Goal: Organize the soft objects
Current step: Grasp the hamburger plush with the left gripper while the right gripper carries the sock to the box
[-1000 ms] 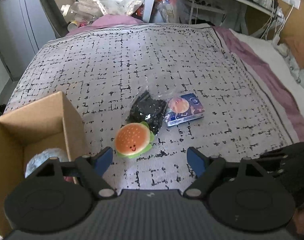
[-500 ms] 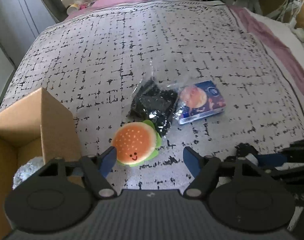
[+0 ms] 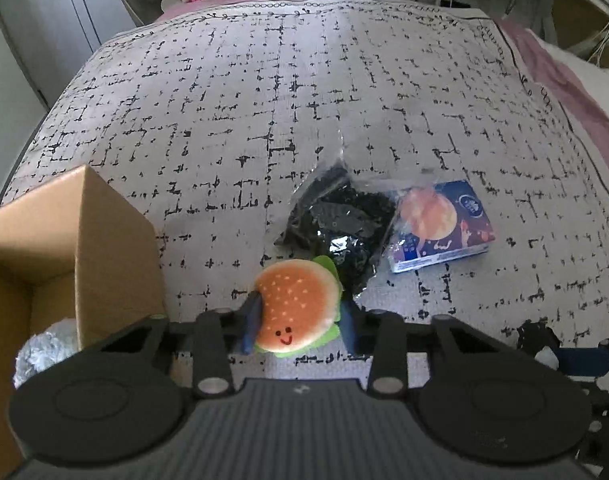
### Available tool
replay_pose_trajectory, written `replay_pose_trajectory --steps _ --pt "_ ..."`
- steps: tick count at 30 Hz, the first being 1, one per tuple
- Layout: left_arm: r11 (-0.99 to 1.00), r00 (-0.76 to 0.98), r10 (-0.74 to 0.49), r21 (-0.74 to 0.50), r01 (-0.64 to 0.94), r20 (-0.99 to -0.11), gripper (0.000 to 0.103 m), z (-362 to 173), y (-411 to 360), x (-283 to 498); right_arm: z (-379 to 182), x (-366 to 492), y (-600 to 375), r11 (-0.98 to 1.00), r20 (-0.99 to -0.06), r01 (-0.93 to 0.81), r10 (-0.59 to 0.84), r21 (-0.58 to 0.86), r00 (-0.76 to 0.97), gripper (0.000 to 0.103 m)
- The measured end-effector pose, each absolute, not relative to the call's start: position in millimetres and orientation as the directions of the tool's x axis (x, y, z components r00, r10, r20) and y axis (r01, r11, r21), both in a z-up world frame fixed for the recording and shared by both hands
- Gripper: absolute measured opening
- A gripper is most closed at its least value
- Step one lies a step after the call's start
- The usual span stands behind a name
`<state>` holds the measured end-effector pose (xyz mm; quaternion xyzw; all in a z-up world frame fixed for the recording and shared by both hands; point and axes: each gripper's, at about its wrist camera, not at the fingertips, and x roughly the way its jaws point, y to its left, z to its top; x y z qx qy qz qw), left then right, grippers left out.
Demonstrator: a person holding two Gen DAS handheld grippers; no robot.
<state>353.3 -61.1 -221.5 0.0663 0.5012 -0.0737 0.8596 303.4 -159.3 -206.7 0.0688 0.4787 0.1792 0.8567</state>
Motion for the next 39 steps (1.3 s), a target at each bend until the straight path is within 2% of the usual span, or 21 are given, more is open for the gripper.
replay_pose_trajectory --steps 21,39 --pt "0.969 0.591 -0.186 -0.047 0.243 -0.785 0.034 -150 -35 300 -153 273 -136 0.949 -0.712 -0.242 0.312 0.202 0.629 0.031" --pt "0.983 0.703 -0.184 -0.114 0.145 -0.687 0.034 -108 45 253 -106 249 -59 0.935 -0.639 -0.336 0.325 0.109 0.698 0.031"
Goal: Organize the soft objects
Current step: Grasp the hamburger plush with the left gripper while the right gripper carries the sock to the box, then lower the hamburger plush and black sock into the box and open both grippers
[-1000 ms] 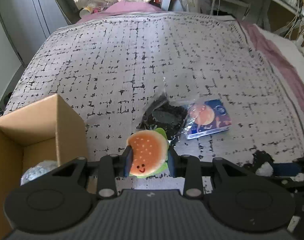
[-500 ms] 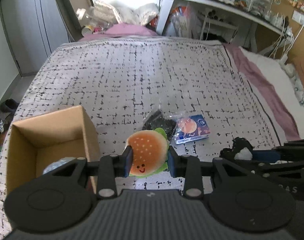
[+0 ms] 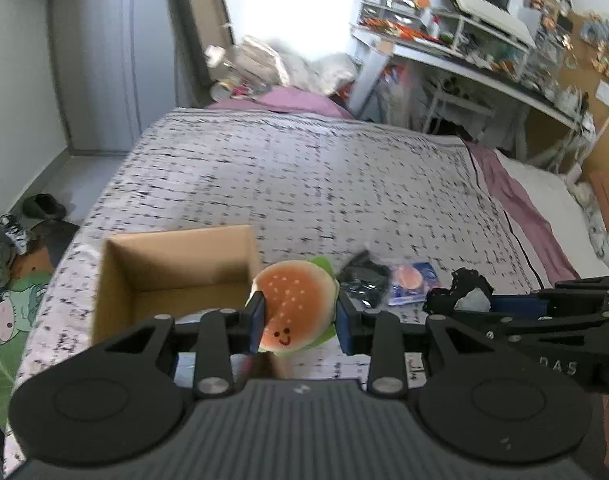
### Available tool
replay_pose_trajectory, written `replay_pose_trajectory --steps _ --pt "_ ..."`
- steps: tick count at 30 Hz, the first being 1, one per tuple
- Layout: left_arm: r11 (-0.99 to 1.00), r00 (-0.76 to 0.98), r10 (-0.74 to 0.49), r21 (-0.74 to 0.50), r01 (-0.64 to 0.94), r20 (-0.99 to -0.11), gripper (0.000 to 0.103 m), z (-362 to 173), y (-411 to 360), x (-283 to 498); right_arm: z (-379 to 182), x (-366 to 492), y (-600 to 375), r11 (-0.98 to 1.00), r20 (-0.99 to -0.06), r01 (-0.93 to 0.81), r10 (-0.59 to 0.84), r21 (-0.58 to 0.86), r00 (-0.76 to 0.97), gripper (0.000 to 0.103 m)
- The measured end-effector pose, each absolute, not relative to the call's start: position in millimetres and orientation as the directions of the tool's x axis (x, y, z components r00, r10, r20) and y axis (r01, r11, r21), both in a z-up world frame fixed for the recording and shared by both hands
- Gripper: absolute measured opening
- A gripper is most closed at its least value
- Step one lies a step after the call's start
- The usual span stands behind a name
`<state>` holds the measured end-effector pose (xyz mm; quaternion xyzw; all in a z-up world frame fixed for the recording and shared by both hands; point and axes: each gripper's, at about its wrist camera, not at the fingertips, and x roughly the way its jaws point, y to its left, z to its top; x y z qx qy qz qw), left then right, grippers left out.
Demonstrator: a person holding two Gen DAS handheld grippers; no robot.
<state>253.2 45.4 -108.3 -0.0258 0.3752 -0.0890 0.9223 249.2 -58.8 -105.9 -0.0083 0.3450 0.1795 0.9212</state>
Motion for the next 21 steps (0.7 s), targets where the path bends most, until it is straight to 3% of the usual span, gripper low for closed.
replay_pose_trajectory --steps 21 --pt "0.985 0.720 -0.134 -0.173 0.019 -0.681 0.035 -131 137 243 -96 248 35 0.904 -0.623 -0.426 0.351 0.032 0.699 0.031"
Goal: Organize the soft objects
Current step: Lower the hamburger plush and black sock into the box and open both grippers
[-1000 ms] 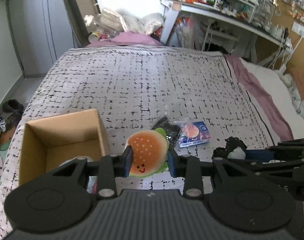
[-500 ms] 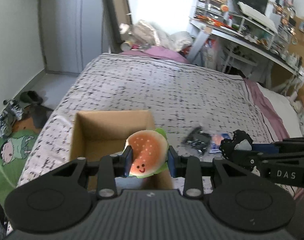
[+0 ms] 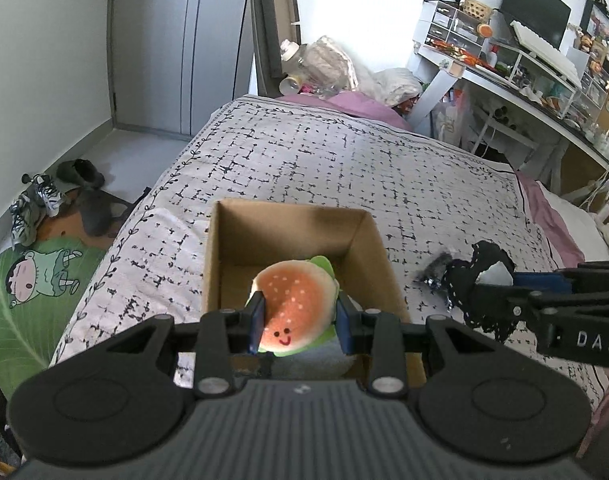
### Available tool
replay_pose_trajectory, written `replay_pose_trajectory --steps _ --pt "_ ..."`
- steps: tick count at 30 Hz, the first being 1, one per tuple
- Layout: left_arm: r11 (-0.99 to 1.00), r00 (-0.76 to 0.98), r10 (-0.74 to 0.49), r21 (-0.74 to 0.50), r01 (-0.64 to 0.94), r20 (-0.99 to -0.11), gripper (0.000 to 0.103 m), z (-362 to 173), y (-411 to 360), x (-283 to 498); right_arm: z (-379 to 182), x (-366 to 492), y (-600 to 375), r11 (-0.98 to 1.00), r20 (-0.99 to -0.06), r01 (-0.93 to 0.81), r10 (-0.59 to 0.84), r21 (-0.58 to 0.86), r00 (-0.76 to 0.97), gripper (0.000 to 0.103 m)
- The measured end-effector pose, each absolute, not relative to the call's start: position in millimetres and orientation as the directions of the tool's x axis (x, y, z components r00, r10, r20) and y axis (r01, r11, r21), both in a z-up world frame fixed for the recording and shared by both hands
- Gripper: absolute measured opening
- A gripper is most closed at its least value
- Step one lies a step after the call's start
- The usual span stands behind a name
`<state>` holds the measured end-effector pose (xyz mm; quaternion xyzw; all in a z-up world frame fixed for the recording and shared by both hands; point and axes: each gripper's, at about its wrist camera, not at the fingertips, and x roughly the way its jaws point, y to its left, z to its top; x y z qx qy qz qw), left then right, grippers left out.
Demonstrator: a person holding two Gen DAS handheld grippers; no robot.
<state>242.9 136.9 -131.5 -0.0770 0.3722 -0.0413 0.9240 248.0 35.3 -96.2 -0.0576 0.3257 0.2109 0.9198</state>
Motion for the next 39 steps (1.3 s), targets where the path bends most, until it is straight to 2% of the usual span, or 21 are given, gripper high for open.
replay_pose_trajectory --steps 8,17,25,34,39 --pt "0.989 0.722 -0.122 -0.141 0.034 -0.681 0.036 -143 138 276 -104 260 57 0.904 -0.638 -0.425 0.352 0.043 0.685 0.031" --pt "0.985 0.718 -0.145 -0.168 0.039 -0.681 0.037 -151 143 290 -104 278 67 0.906 -0.652 -0.422 0.342 0.038 0.677 0.031" --pt "0.972 0.718 -0.161 -0.236 -0.004 -0.677 0.046 -145 162 293 -106 293 74 0.902 -0.653 -0.431 0.348 0.037 0.673 0.031" --pt "0.967 0.732 -0.160 -0.253 -0.018 -0.662 0.048 -135 175 286 -108 308 83 0.902 -0.654 -0.429 0.359 0.058 0.666 0.031" --pt "0.965 0.730 -0.155 -0.261 -0.033 -0.666 0.048 -136 181 281 -103 312 89 0.891 -0.623 -0.450 0.382 0.054 0.682 0.042"
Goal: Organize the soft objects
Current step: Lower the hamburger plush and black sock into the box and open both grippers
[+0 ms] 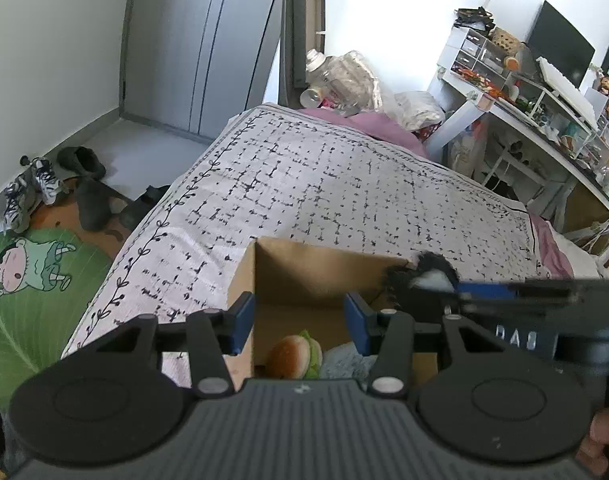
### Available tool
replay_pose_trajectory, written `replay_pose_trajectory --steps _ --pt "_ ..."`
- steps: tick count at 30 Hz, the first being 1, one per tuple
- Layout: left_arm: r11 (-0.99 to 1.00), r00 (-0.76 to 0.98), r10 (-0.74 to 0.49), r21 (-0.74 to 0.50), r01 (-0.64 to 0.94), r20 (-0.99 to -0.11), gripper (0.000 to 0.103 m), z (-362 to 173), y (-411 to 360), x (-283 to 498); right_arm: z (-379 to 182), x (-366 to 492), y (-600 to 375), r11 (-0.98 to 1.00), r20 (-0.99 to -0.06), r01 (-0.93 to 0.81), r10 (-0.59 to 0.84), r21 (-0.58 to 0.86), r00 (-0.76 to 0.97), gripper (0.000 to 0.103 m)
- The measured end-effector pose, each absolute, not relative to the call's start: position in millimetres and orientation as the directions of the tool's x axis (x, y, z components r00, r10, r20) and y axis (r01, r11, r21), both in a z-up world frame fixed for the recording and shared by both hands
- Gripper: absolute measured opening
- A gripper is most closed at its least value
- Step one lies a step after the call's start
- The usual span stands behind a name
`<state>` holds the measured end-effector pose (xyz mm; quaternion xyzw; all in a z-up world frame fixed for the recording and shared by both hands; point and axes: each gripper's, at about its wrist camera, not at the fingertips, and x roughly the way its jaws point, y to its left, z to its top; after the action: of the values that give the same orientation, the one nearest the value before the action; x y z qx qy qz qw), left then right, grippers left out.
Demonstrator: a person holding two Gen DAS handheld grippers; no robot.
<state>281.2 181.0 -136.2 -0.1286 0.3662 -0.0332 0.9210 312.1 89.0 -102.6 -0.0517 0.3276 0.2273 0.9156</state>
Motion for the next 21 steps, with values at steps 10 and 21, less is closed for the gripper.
replay_pose_trajectory --steps 10,21 --pt "0.976 0.698 -0.126 -0.214 -0.040 -0.705 0.080 -132 172 277 -105 300 56 0.909 -0.626 -0.408 0.364 0.080 0.689 0.051" --pt "0.980 0.688 -0.105 -0.191 -0.050 -0.718 0.091 -116 140 260 -99 273 5 0.915 -0.602 -0.387 0.373 0.114 0.706 0.064"
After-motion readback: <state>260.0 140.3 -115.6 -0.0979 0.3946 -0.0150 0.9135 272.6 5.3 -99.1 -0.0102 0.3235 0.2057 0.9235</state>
